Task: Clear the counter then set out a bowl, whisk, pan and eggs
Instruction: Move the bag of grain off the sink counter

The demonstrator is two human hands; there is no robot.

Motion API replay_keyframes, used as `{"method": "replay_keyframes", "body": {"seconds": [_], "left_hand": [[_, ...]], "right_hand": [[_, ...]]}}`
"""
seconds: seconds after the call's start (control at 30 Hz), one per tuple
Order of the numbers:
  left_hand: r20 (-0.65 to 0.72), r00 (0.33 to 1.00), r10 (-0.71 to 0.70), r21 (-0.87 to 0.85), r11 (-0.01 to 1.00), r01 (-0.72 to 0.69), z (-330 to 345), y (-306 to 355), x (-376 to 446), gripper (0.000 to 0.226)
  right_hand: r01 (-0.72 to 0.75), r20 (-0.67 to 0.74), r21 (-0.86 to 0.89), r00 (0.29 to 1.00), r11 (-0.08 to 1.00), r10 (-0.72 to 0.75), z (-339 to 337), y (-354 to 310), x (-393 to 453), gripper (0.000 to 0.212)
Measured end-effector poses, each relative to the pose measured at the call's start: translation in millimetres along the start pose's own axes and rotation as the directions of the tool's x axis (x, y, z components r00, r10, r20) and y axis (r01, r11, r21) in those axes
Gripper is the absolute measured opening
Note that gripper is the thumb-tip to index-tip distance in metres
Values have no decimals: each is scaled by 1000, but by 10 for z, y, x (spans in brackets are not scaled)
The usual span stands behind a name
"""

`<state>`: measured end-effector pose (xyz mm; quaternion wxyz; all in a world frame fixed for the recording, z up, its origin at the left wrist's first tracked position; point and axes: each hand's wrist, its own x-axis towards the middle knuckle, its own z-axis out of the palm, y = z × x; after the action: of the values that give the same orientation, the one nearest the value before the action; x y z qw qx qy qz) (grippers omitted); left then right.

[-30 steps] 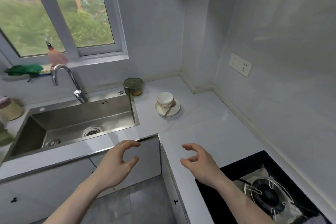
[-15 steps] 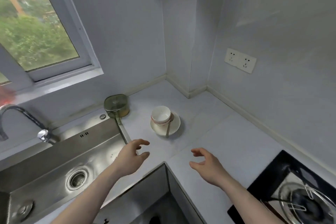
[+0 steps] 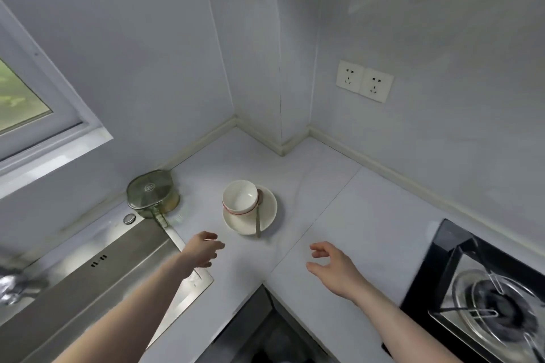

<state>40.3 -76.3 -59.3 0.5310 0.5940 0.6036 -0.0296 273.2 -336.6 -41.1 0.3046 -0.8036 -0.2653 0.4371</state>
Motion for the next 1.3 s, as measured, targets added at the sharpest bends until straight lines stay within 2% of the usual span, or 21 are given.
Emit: {"method": "replay_keyframes", "body": {"seconds": [0.1, 0.27, 0.4, 0.57, 0.7, 0.83, 0.97, 1.1, 1.3], "left_hand": [[20, 999, -44, -2, 999, 44, -26, 104, 185, 39], [72, 997, -40, 82, 996, 34, -61, 283, 514, 36], [115, 992, -57, 170, 985, 37, -96, 394, 871, 22], [196, 979, -52, 162, 987, 20, -103, 439, 1272, 17], [200, 980, -4, 213, 976, -40, -94, 463, 1420, 20], [254, 965, 69, 281, 949, -142, -69, 508, 1467, 26], [301, 946, 121, 303, 928, -215, -34, 524, 1419, 27], [302, 941, 154, 347, 901, -259, 47, 492, 1350, 23], [330, 924, 195, 359, 879, -313, 262, 539, 1016, 24]], "right_hand": [[-67, 11, 38, 998, 997, 67, 86, -25, 220, 43], [-141, 48, 94, 989, 986, 137, 344, -225, 568, 48], [-214, 49, 138, 977, 967, 210, 517, -454, 859, 56], [-283, 31, 161, 959, 945, 282, 688, -684, 1261, 62], [-337, -1, 136, 940, 932, 340, 844, -704, 1551, 62], [-337, -4, 150, 940, 930, 341, 1028, -542, 1868, 47], [-348, -39, 204, 931, 915, 362, 1136, -478, 1900, 30], [-359, -91, 284, 913, 889, 398, 1117, -447, 1689, 35], [-308, -154, 415, 904, 856, 399, 906, -493, 1102, 31]]}}
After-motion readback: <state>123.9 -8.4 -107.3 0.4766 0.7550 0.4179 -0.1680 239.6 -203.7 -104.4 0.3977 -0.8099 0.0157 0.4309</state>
